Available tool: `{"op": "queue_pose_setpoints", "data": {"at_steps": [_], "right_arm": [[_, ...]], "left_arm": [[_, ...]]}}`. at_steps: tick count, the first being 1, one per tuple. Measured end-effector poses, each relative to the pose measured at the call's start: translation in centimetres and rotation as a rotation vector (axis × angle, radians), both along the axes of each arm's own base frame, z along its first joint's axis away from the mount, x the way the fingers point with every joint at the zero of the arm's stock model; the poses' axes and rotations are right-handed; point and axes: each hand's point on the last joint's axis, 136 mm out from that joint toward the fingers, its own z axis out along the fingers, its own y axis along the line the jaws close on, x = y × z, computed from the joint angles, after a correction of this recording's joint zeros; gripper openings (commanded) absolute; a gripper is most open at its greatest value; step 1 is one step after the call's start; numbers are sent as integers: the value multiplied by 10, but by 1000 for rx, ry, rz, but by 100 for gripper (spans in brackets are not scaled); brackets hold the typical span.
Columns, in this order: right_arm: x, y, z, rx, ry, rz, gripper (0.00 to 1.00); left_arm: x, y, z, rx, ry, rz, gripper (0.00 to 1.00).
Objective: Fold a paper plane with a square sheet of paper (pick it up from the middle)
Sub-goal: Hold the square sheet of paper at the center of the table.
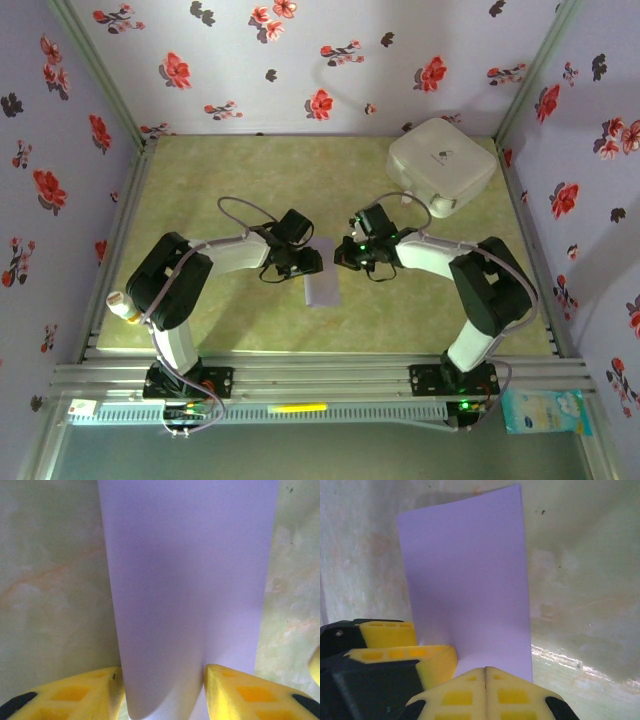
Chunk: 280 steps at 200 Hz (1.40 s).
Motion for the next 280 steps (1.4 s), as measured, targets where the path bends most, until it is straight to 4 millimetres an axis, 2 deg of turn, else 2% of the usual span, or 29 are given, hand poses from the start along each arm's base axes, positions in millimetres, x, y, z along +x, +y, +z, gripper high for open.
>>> {"op": "queue_pose_setpoints", "data": {"at_steps": [68,149,221,258,280], "right_arm": [[2,12,-8,-9,17,23,0],[0,15,-21,-6,46,32,0],[1,20,-21,21,45,40,0],[0,20,-32,9,65,42,0],[0,19,-33,5,57,48,0]], "left_arm": [[0,0,-1,1,1,0,48],[0,0,-1,2,2,0,47],[0,0,-1,2,2,0,47],[0,0,-1,2,2,0,47],[0,0,-1,2,2,0,47]]}}
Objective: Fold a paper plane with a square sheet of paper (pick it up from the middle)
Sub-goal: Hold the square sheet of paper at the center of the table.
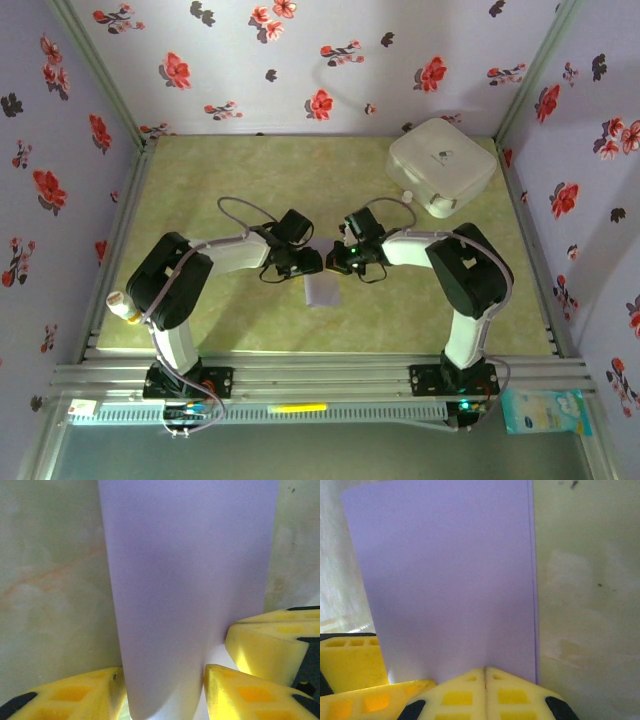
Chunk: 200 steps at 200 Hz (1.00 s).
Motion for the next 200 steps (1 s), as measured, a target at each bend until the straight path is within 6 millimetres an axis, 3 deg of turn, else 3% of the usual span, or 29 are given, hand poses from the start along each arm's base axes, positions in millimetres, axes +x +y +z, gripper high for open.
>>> {"op": "queue_pose_setpoints", "data": {"at_steps": [65,103,121,137,183,200], "right_arm": [[1,-2,-1,-42,-43,41,0],[3,-3,0,-89,-51,88,0],[3,-3,0,-108,-51,113,0],[4,-3,0,-117,-49,126,0],[3,-3,-1,-120,-46,128,0],[3,-3,-1,-120,-46,128,0]], "left_arm": [[1,0,9,-18,-26,5,54],[7,14,47,-75,-119,47,54],[11,19,72,-132,-177,73,47],[12,21,84,-179,-210,84,34],[5,13,77,-314,-173,89,0],[7,4,78,-364,-168,79,0]]}}
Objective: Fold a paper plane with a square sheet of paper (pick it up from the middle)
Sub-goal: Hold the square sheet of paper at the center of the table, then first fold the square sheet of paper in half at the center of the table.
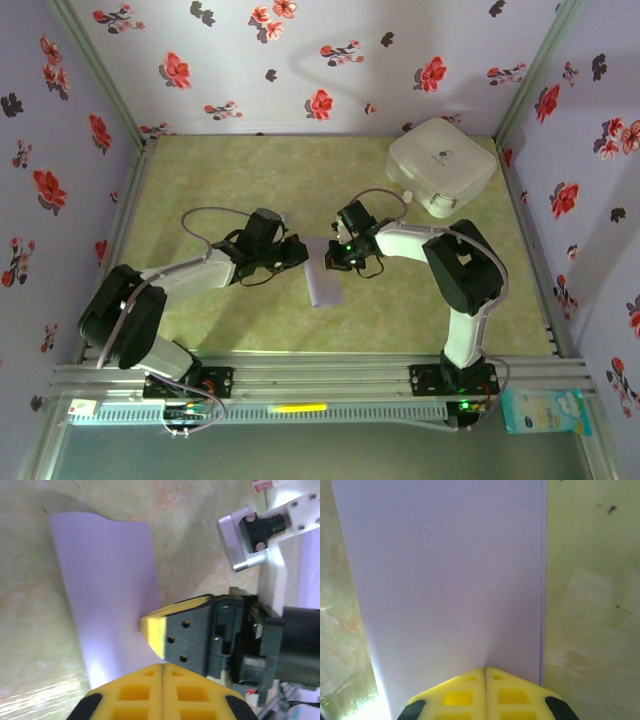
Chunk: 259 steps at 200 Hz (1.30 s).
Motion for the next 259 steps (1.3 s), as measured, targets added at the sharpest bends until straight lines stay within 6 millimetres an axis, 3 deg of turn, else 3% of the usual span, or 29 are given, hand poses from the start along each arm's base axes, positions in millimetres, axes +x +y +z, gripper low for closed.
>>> {"op": "queue_pose_setpoints", "data": {"at_steps": [35,97,173,259], "right_arm": [[0,0,0,0,0,0,0],[0,0,0,0,2,-3,0],[0,0,0,0,2,-3,0],[0,0,-1,2,2,-6,0]], "left_arm": [[3,-13,-5,-56,5,-24,0],[-5,-11,-37,-32,65,-40,0],[-5,-15,-43,-53,64,-53,0],[-18,2,-81,48,121,-48,0]]}}
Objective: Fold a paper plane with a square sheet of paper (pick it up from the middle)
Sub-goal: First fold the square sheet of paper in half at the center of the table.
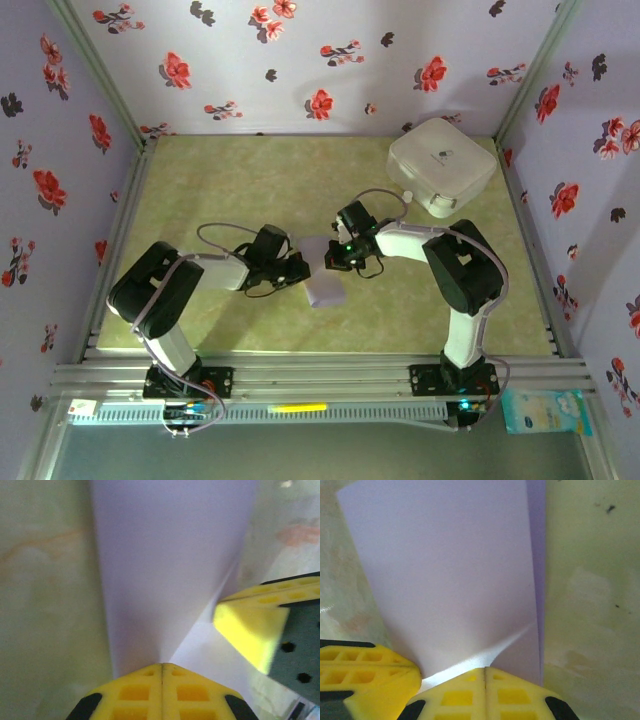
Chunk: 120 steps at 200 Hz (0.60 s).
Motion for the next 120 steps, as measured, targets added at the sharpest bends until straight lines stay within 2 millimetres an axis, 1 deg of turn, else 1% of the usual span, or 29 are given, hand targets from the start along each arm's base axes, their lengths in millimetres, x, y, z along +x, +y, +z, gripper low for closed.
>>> {"op": "queue_pose_setpoints", "data": {"at_steps": [62,79,93,120], "right_arm": [[0,0,0,6,-1,-9,0],[0,0,0,7,-1,-13,0],[0,0,0,6,0,-17,0],[0,0,0,6,1,-18,0]], "left_arm": [[1,0,0,5,-13,-12,0],[-1,4,2,19,-6,-5,0],[-4,7,7,25,-3,-2,0],[-2,6,29,1,-36,3,0]]}}
